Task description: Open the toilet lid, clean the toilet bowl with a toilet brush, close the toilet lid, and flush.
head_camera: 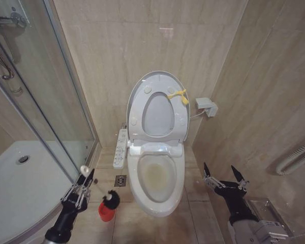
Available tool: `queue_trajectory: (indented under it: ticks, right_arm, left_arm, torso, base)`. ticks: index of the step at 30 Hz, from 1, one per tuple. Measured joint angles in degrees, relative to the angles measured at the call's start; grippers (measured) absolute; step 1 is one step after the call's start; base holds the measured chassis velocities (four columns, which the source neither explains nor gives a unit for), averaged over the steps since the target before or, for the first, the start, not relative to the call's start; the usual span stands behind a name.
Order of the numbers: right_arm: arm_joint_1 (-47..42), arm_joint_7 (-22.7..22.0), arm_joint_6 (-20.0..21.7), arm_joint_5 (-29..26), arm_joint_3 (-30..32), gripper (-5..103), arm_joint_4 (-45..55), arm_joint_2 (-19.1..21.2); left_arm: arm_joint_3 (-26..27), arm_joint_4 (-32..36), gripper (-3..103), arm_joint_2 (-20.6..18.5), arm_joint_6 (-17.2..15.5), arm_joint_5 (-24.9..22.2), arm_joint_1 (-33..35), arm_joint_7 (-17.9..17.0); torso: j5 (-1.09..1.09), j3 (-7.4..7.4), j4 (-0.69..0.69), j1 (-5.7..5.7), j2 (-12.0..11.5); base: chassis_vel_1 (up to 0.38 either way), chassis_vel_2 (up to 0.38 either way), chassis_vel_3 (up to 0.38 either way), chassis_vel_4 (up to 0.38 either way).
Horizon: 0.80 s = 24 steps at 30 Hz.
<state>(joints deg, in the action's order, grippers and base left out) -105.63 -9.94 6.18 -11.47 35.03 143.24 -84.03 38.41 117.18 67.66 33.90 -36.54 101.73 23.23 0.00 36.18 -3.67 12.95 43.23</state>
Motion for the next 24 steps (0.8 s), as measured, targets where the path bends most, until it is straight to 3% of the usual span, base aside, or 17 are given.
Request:
queue_trajectory:
  ticks: [6, 17, 24]
  right_arm:
    - [0.0, 0.0, 0.0, 0.0, 0.0, 100, 0.0, 0.0]
    - [0.0, 0.0, 0.0, 0.0, 0.0, 100, 0.0, 0.0]
    - [0.0, 0.0, 0.0, 0.0, 0.0, 100, 0.0, 0.0]
  left_arm:
    - [0.0, -5.3, 20, 1.2, 1.2, 1.4, -1.7, -0.2]
    - [-0.4, -29.8, 20, 1.7, 7.0, 4.7, -13.1, 3.1]
    - [-1.7, -38.1, 20, 1.7, 8.8, 4.4, -18.5, 4.7]
  torso:
    - [0.0, 0.0, -0.01, 0.0, 0.0]
    - [-0.01, 0.0, -0.01, 0.01, 0.0]
    - [-0.01, 0.01, 0.01, 0.01, 0.0]
  base:
    - [0.0, 0.0, 0.0, 0.0]
    - [0.0, 0.0, 0.0, 0.0]
    - [0.0, 0.0, 0.0, 0.0]
